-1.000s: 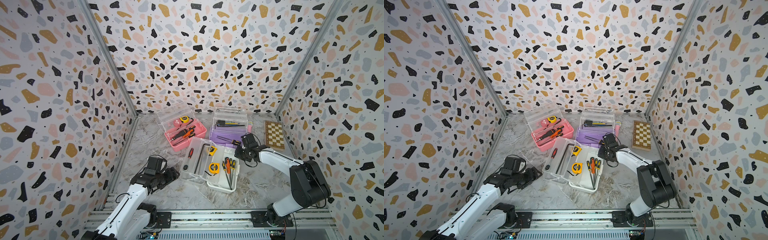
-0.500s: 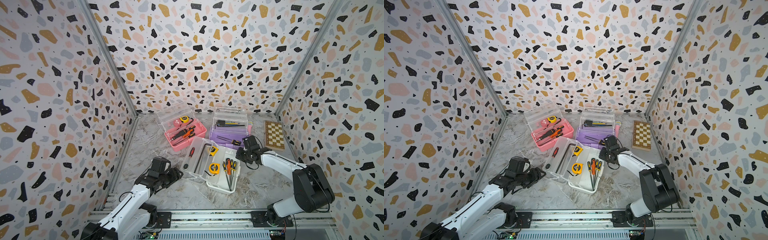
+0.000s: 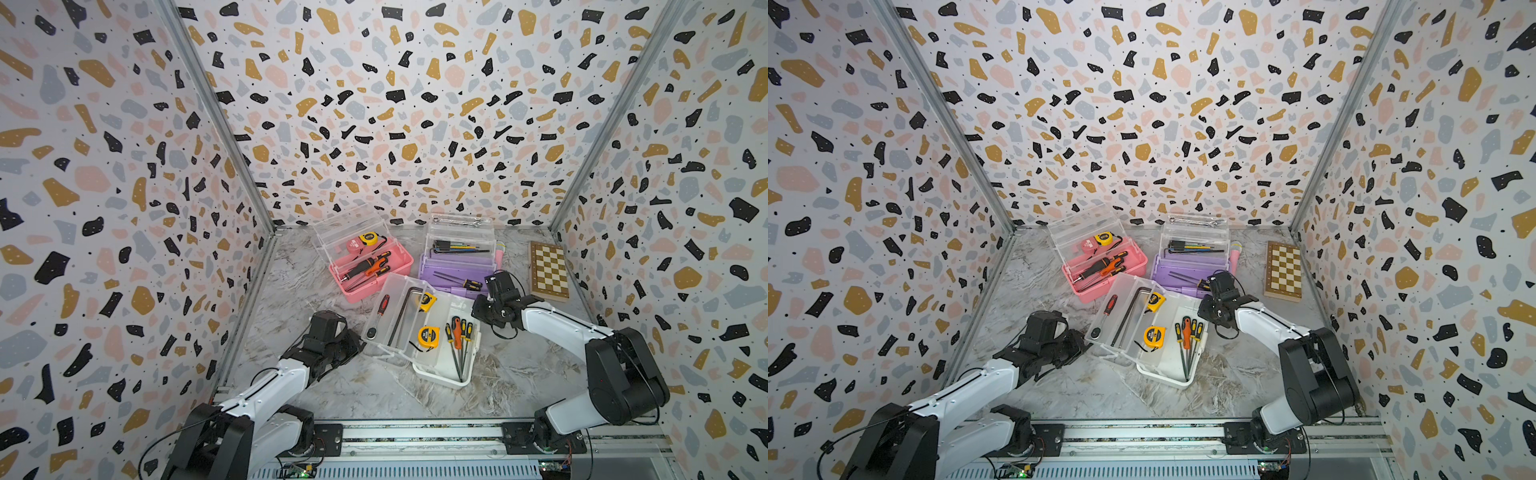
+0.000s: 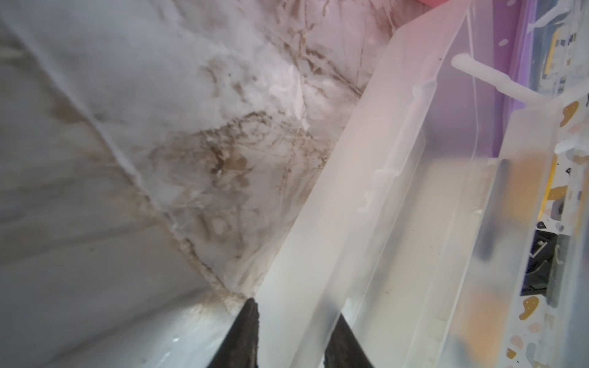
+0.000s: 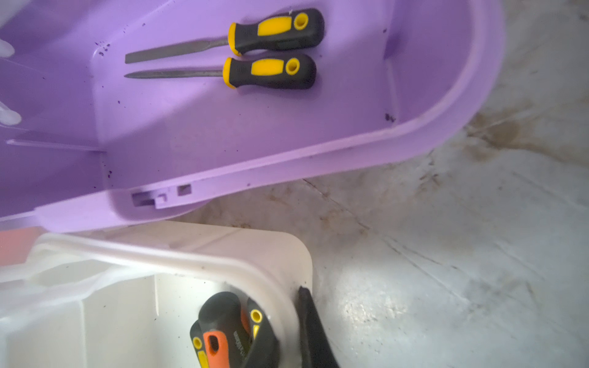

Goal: Close toolboxes
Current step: Close the toolbox lid.

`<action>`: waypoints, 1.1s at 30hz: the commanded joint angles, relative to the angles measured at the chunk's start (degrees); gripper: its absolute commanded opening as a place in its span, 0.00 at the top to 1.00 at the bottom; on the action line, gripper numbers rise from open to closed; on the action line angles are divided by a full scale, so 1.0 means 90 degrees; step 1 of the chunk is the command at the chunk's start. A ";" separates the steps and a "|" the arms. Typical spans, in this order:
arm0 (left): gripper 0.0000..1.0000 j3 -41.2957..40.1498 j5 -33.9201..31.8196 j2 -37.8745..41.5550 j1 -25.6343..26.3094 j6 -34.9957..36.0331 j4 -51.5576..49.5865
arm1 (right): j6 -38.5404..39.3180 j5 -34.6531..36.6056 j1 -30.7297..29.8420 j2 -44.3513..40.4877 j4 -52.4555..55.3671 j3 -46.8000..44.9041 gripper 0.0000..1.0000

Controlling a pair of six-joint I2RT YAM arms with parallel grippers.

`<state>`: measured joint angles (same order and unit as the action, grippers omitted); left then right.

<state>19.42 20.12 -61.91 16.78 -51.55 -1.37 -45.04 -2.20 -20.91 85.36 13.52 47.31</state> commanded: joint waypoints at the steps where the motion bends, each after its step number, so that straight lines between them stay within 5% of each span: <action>1: 0.78 -0.0086 -0.0204 -0.0084 -0.0038 0.0122 0.0101 | -0.0499 -0.0399 0.0048 -0.0212 -0.0048 -0.0128 0.98; 8: 1.00 -0.0165 -0.0497 -0.0254 -0.0029 0.0747 -0.0073 | -0.0479 -0.0578 0.0048 -0.0110 -0.0076 -0.0122 0.90; 25: 1.00 0.1680 -0.1982 0.1433 0.0176 0.2364 -0.2492 | -0.0381 -0.1573 -0.0291 -0.0839 -0.0323 -0.0729 0.60; 33: 1.00 0.2128 -0.2469 0.1421 0.0991 0.2668 -0.2693 | -0.0690 -0.1823 -0.0800 -0.0872 -0.0833 -0.0899 0.60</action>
<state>33.85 0.40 -50.28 23.83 -27.86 -30.20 -49.30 -16.99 -26.89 78.72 8.56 40.01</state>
